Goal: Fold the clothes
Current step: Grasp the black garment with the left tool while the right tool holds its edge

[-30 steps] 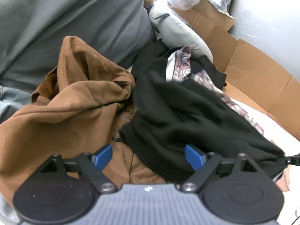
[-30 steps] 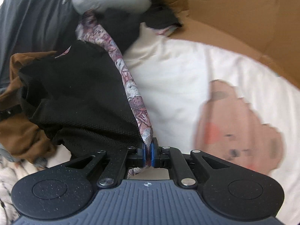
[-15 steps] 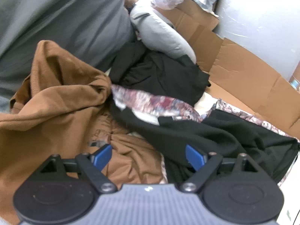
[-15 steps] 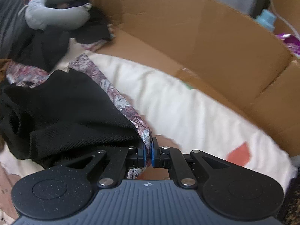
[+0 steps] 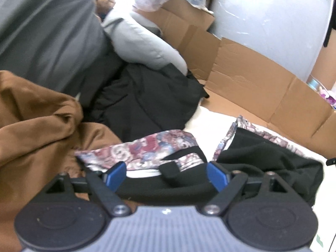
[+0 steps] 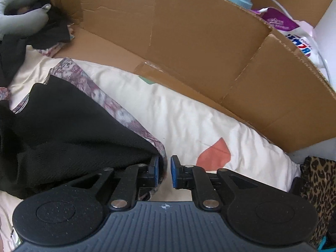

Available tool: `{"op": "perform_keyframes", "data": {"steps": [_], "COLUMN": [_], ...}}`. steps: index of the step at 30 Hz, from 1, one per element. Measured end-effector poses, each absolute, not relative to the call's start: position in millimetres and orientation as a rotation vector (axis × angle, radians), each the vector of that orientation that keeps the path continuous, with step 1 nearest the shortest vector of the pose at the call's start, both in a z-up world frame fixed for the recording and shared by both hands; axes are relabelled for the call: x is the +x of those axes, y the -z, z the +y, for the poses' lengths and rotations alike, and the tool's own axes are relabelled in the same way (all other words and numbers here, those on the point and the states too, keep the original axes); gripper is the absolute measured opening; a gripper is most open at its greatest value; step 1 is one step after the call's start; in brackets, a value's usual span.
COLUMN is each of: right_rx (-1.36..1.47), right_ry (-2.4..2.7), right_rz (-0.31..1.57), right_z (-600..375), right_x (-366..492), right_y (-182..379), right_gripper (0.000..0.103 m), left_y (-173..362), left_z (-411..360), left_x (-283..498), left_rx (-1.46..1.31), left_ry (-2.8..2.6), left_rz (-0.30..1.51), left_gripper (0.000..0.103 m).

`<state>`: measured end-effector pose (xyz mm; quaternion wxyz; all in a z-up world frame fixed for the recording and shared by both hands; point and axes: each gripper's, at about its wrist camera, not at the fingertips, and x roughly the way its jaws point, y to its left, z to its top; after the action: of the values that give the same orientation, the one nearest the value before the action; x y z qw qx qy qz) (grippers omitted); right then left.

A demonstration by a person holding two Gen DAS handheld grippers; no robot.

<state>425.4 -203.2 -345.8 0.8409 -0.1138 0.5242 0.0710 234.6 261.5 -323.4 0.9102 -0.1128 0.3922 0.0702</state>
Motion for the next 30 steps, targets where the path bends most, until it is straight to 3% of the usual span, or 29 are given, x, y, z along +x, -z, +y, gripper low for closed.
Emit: {"op": "perform_keyframes", "data": {"steps": [1,3,15,18,22,26,28,30], "right_rx": [-0.237,-0.227,-0.093,-0.063,-0.036,-0.027,-0.036,-0.075], "right_ry": [-0.149,-0.159,-0.489,-0.585,-0.667,-0.701,-0.701,-0.691], "right_rz": [1.102,1.091,1.041,1.029,1.019,1.028,1.060,1.072], "right_z": [-203,-199,-104,-69,-28,4,16,25], "right_x": [424,423,428,426,422,424,426,426], "right_y": [344,341,325,324,332,347,355,362], "right_gripper": [0.027,0.032,0.044,0.056,0.064,0.064,0.064,0.064], "left_y": [328,339,387,392,396,395,391,386], "left_z": [260,259,273,272,269,271,272,270], "left_x": [240,251,286,288,292,296,299,303], "left_rx": [-0.233,-0.236,-0.369,-0.379,-0.386,-0.422,-0.437,-0.420], "left_ry": [-0.139,-0.131,-0.145,-0.147,-0.128,-0.140,-0.144,-0.148], "left_rz": [0.817,0.845,0.983,0.992,1.012,1.053,1.070,1.092], "left_gripper": [0.085,0.084,0.075,0.071,0.057,0.025,0.015,0.011]}}
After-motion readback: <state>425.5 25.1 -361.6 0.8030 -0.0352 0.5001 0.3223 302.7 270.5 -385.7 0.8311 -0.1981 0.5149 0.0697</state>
